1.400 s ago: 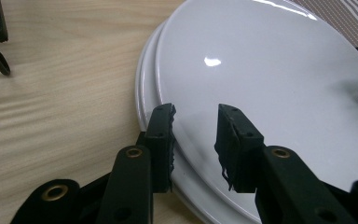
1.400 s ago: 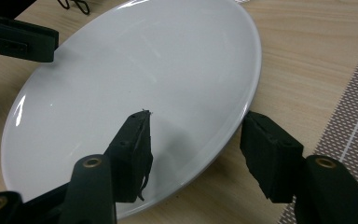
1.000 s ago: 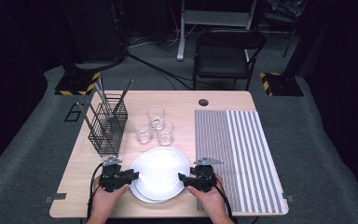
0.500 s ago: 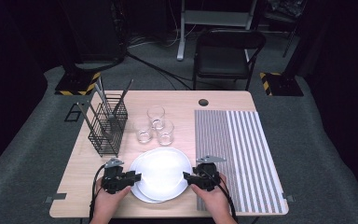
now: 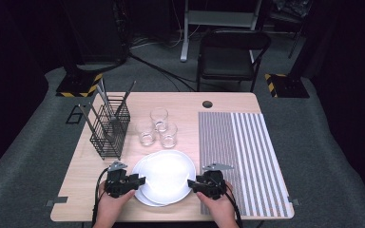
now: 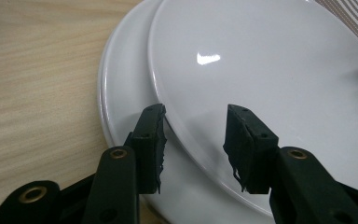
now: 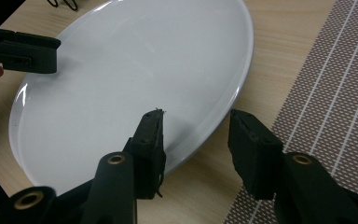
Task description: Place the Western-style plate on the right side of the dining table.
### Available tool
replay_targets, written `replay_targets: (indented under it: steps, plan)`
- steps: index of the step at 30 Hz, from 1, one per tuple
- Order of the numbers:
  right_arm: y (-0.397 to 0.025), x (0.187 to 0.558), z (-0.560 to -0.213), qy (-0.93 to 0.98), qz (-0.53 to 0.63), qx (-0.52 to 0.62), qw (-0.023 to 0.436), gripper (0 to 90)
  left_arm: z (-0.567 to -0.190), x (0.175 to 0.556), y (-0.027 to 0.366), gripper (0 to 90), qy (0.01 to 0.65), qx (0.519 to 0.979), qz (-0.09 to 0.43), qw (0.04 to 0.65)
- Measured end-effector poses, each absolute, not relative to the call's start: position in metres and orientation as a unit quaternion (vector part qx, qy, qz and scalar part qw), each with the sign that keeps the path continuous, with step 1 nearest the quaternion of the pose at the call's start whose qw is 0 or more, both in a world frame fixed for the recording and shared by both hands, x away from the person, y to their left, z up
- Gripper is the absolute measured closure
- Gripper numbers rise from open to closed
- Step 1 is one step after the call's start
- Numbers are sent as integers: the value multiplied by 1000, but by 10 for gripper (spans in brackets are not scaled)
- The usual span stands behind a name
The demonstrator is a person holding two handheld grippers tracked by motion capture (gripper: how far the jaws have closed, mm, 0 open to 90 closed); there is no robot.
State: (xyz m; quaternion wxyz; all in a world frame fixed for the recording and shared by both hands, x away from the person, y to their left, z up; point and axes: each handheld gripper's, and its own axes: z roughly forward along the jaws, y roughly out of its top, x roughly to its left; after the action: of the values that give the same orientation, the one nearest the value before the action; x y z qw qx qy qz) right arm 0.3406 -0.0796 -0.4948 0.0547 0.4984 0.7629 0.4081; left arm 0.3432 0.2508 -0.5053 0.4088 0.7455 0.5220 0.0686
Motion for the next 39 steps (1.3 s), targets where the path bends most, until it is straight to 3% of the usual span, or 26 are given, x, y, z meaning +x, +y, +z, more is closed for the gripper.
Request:
replay_targets:
  steps: [7,10,13,17,39]
  plan:
    - [-83,341,-486,751,429,498,62,585,-506,344,249,573,524,743,69,410]
    - [-86,344,-489,752,414,508,70,538,-506,344,248,573,525,744,69,408]
    - [-88,346,-497,747,414,520,29,517,-506,345,249,572,523,745,65,409]
    - [-81,344,-502,754,414,510,13,524,-506,346,247,572,521,746,65,410]
    - [-99,344,-485,735,426,526,34,587,-509,347,228,572,500,758,48,416]
